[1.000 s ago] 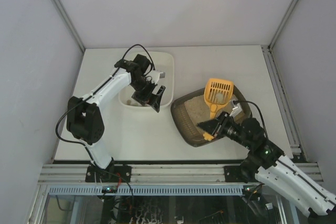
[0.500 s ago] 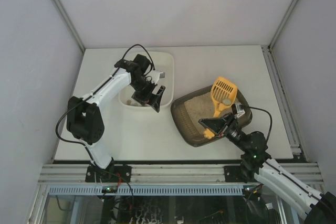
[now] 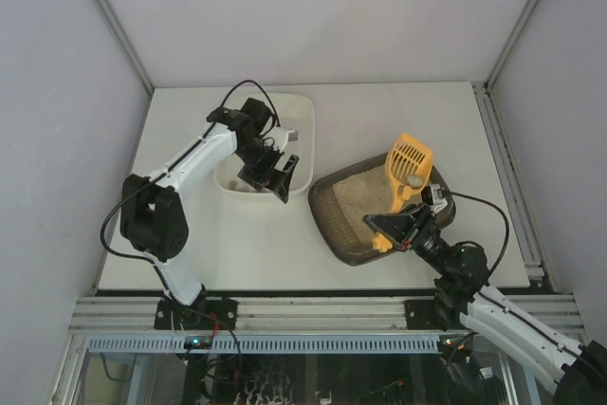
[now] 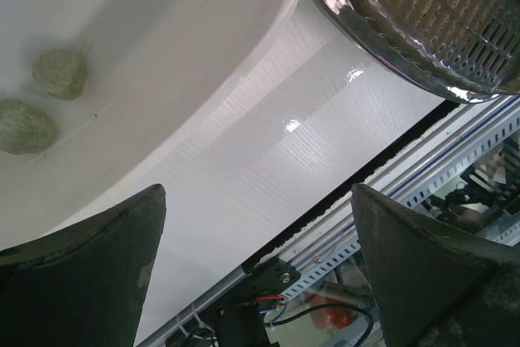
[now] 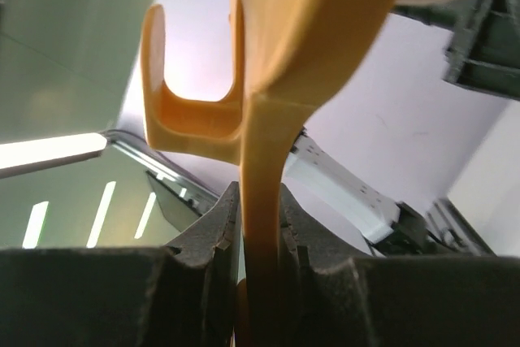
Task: Clean the litter box
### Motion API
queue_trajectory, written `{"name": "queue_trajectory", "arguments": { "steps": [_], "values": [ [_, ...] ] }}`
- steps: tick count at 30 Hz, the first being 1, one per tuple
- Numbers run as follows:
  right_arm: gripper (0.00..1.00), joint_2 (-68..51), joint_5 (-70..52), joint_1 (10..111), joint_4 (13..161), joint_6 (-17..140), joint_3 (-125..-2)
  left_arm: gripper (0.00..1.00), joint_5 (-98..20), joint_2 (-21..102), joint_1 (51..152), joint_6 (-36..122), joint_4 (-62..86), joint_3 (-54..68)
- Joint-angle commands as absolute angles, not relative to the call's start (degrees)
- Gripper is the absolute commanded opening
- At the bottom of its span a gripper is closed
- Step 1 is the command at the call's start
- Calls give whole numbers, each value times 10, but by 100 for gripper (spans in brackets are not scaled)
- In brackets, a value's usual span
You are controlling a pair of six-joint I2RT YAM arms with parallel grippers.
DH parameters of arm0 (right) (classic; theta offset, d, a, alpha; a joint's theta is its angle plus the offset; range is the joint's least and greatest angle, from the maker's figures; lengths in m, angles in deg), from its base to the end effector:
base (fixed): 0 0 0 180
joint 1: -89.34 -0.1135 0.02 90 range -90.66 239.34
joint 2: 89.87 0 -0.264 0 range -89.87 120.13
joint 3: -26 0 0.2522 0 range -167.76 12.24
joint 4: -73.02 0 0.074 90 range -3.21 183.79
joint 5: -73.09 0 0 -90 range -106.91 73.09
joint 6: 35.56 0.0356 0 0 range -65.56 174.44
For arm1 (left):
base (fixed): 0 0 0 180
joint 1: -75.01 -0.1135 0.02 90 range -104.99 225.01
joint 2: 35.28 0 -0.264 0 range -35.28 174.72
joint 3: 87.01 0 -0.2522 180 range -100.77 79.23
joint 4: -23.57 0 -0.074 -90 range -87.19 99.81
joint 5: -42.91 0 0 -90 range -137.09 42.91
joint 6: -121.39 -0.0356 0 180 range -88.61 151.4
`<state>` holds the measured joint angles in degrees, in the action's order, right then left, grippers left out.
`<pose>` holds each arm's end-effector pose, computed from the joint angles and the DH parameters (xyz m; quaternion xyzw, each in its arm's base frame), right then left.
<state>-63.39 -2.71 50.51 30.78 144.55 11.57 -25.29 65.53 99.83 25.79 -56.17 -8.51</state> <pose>0.0912 0.0846 0.2331 0.1175 0.4924 0.8028 0.3151 0.3049 -0.1556 0.2707 0.2739 0.9385 -0.2012 0.0610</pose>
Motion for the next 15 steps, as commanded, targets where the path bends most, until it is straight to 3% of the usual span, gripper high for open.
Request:
{"name": "queue_trajectory", "arguments": {
  "steps": [1, 5, 15],
  "values": [
    [0, -683, 1, 490, 514, 1351, 99, 100, -239, 645, 995, 254, -558, -77],
    [0, -700, 8, 483, 638, 1261, 38, 100, -242, 641, 994, 255, -556, -75],
    [0, -685, 11, 483, 523, 1326, 102, 100, -245, 634, 995, 256, -551, -68]
  ]
}}
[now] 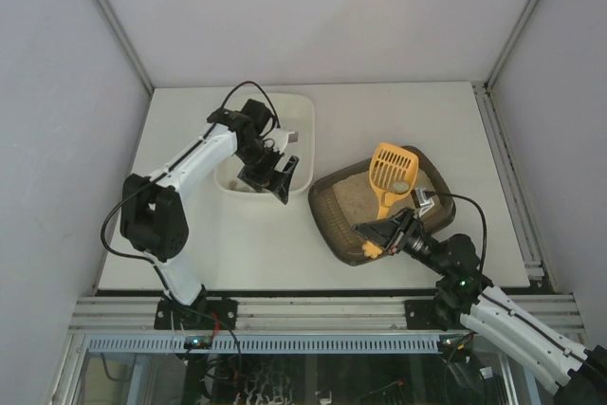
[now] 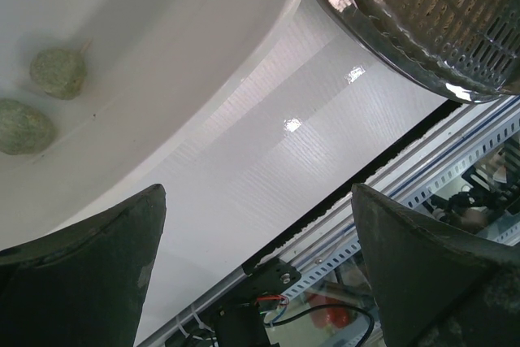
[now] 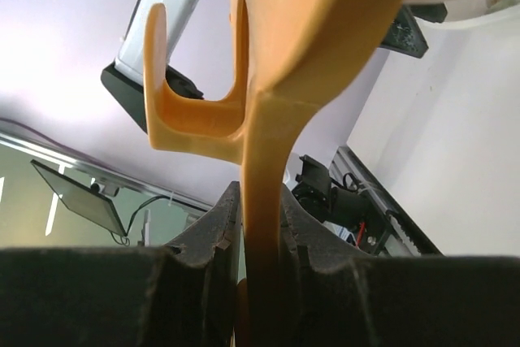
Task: Clean the litter box
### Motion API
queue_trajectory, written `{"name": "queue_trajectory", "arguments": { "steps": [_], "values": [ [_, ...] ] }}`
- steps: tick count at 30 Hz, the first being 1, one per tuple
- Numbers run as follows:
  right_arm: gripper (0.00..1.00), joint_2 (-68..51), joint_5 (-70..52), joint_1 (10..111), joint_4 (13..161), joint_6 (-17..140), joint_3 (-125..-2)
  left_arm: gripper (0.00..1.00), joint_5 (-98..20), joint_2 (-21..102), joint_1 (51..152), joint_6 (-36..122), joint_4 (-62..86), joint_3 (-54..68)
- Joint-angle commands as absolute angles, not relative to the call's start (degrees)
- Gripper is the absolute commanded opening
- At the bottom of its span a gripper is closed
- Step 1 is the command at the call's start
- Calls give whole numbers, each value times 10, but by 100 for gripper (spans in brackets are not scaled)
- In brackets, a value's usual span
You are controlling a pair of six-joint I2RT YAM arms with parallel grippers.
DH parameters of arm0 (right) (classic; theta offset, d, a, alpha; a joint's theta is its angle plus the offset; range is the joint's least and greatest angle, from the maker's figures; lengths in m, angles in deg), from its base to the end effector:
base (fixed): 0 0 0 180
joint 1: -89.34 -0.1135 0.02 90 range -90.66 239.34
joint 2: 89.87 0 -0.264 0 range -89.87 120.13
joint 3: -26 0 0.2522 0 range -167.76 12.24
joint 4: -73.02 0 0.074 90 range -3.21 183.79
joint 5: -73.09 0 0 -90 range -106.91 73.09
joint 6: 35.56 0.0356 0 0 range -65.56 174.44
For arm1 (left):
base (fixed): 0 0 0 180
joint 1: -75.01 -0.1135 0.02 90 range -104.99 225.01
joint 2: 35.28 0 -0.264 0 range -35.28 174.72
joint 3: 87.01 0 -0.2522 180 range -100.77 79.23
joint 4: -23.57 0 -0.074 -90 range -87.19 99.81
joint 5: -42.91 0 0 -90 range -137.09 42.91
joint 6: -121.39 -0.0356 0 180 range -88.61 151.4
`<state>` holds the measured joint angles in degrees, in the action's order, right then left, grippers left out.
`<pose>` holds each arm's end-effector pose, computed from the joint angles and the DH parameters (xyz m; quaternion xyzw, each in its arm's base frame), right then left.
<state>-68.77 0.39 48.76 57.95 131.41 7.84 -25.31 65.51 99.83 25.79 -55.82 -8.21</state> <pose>0.0927 0.0934 0.2183 0.0829 0.6268 0.7066 0.3178 0.3049 -0.1556 0.2696 0.2739 0.9385 -0.2012 0.0616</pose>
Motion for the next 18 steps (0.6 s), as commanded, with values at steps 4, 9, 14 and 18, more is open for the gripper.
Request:
{"name": "queue_trajectory", "arguments": {
  "steps": [4, 9, 14, 18],
  "values": [
    [0, -702, -19, 482, 402, 1377, 190, 100, -245, 633, 994, 256, -551, -68],
    [0, -756, -32, 473, 459, 1365, 190, 100, -247, 634, 994, 256, -551, -68],
    [0, -762, -26, 473, 498, 1347, 166, 100, -244, 641, 995, 256, -552, -72],
    [0, -742, -23, 472, 510, 1338, 147, 100, -242, 642, 995, 256, -553, -74]
  ]
}}
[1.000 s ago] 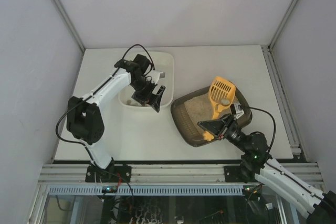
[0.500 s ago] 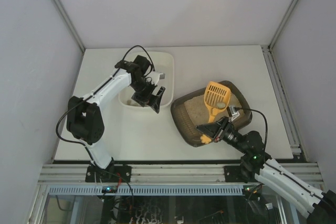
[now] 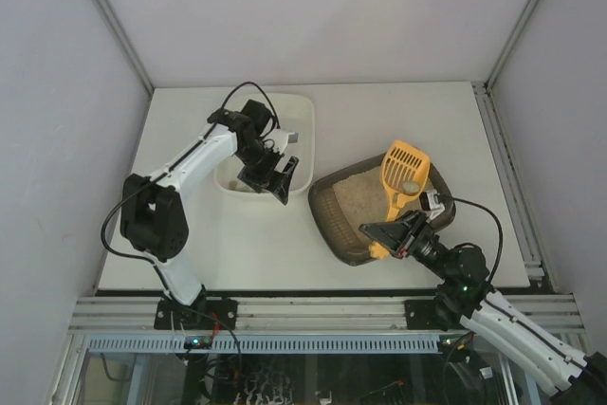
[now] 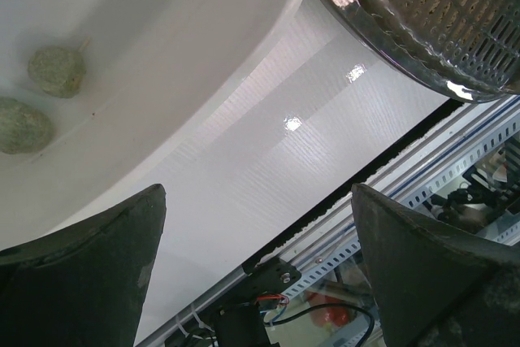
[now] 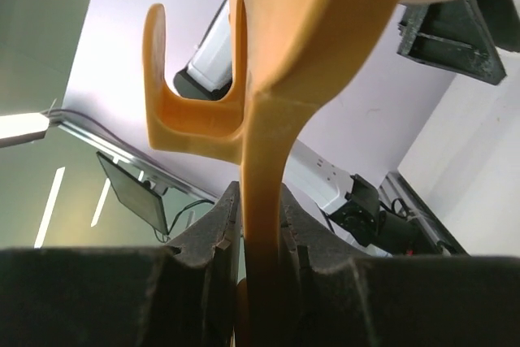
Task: Clean the litter box
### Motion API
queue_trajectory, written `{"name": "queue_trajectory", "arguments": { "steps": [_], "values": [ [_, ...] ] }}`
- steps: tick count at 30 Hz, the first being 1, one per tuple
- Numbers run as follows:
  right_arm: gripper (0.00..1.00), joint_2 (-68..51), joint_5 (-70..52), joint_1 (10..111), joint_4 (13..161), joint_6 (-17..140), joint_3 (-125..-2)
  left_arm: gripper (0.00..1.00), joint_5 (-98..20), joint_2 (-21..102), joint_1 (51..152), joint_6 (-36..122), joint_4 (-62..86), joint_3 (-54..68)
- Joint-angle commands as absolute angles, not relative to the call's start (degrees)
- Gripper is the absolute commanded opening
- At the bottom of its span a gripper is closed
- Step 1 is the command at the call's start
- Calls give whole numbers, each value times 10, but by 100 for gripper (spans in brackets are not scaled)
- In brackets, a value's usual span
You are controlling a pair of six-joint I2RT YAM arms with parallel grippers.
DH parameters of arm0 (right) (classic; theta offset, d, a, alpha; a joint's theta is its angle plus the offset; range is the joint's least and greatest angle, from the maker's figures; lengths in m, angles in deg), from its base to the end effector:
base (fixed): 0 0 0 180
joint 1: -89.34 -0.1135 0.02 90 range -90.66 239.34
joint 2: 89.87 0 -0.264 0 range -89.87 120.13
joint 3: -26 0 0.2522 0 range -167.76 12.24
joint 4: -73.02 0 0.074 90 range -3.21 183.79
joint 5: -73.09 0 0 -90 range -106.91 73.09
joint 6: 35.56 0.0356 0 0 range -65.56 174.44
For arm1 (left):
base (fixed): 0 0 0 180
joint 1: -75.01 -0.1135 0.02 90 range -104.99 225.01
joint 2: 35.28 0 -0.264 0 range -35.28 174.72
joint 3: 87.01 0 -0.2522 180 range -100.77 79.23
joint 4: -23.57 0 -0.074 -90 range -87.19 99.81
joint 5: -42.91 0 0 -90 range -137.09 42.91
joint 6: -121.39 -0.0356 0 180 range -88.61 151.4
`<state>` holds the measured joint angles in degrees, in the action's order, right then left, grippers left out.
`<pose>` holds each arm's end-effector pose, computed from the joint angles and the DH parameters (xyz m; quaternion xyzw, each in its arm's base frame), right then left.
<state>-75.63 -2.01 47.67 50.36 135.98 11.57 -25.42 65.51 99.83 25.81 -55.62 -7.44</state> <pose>0.0807 0.0841 0.2214 0.0854 0.5523 0.7608 0.3298 0.3040 -0.1551 0.2659 0.2730 0.9394 -0.1995 0.0569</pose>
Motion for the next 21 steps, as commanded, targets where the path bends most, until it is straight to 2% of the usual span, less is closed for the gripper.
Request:
{"name": "queue_trajectory", "arguments": {
  "steps": [1, 6, 21],
  "values": [
    [0, -738, -26, 472, 530, 1331, 131, 100, -242, 642, 995, 257, -553, -74],
    [0, -692, -1, 473, 576, 1282, 37, 100, -241, 640, 994, 257, -554, -73],
    [0, -668, 5, 474, 553, 1291, 36, 100, -239, 640, 995, 256, -554, -72]
  ]
}}
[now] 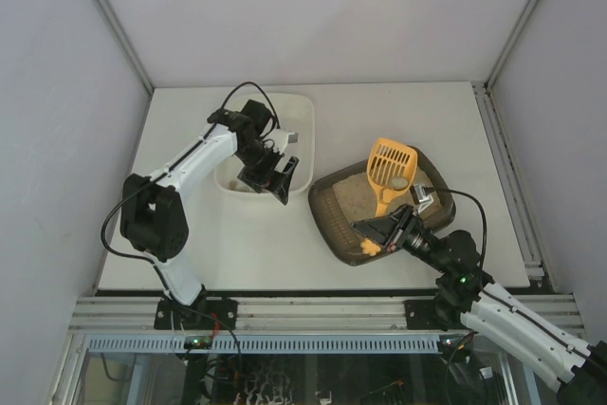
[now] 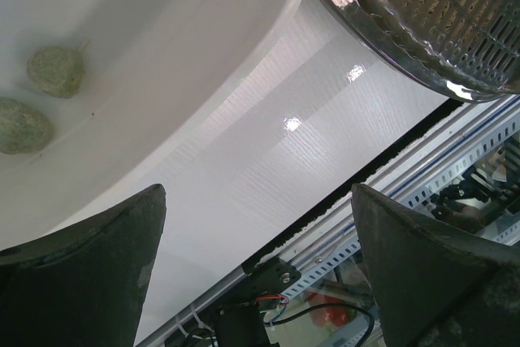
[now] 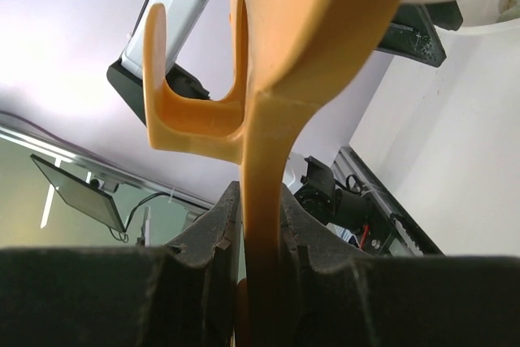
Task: Clean the litter box
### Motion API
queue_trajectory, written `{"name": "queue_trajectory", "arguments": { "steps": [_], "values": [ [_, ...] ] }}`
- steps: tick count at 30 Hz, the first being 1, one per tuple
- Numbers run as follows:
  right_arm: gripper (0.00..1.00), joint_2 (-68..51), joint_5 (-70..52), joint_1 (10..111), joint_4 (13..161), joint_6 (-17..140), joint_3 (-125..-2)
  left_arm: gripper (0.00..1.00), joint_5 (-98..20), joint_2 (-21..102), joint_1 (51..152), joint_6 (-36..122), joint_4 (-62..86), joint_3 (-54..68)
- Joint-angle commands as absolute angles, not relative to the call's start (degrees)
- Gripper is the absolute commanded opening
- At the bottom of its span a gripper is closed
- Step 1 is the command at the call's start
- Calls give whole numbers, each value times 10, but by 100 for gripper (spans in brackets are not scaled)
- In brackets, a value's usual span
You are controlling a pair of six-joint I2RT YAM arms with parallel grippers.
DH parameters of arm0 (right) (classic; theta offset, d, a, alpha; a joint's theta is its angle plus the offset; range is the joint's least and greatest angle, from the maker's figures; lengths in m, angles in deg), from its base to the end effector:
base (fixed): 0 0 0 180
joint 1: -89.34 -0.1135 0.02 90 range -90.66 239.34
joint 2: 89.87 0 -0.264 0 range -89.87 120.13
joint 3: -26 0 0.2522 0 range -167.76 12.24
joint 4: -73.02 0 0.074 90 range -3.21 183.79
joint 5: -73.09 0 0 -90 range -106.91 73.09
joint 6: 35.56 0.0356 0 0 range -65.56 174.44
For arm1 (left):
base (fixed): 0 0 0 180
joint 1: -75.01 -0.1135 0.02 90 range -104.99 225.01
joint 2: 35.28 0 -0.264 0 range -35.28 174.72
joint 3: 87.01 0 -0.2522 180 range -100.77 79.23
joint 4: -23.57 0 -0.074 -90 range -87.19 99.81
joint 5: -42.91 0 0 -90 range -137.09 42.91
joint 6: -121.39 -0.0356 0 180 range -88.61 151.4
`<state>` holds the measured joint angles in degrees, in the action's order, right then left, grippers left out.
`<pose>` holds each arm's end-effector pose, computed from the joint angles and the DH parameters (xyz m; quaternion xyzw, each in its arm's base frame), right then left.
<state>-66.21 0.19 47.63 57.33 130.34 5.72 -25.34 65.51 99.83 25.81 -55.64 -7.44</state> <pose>0.0942 0.0980 0.2276 0.0716 0.6269 0.7071 0.3192 0.3040 -0.1551 0.2660 0.2730 0.9393 -0.2002 0.0566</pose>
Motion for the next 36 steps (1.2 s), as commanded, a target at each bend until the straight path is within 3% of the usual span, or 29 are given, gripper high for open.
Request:
{"name": "queue_trajectory", "arguments": {
  "steps": [1, 8, 24, 32, 36],
  "values": [
    [0, -666, 5, 474, 554, 1290, 36, 100, -240, 639, 995, 256, -554, -73],
    [0, -650, 9, 473, 610, 1256, 19, 100, -255, 637, 995, 255, -555, -76],
    [0, -556, -117, 465, 1058, 982, -224, 100, -357, 559, 984, 273, -511, -83],
    [0, -502, -53, 493, 1028, 1058, -250, 100, -227, 552, 845, 210, -637, -258],
    [0, -393, -49, 498, 1019, 1033, -327, 100, -263, 532, 798, 228, -613, -278]
  ]
}}
